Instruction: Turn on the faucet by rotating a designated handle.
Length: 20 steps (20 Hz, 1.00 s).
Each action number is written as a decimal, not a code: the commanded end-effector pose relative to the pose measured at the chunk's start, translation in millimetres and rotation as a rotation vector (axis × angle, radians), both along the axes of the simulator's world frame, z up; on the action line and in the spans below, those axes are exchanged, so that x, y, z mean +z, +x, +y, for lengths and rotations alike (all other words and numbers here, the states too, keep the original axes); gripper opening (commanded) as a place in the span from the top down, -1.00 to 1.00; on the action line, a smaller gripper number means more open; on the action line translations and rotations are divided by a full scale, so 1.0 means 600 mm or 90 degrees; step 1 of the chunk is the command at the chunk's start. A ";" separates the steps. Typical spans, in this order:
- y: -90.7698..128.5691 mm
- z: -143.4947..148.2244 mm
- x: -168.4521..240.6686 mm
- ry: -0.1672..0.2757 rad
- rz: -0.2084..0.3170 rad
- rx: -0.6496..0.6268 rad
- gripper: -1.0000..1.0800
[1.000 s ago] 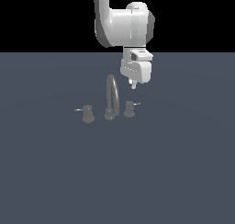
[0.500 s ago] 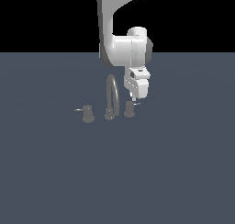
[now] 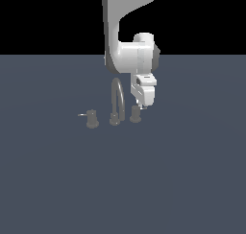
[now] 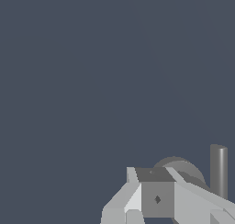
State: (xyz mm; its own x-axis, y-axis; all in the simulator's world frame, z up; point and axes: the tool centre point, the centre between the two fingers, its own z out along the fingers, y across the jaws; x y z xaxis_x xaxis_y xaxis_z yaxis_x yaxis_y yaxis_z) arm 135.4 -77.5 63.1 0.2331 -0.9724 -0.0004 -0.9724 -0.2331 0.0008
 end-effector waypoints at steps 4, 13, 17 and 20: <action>-0.019 -0.019 0.000 0.000 0.000 -0.001 1.00; -0.039 -0.028 0.000 0.001 -0.005 0.003 1.00; -0.058 -0.031 0.000 0.001 -0.004 0.002 1.00; -0.072 -0.034 0.000 0.001 -0.003 0.001 1.00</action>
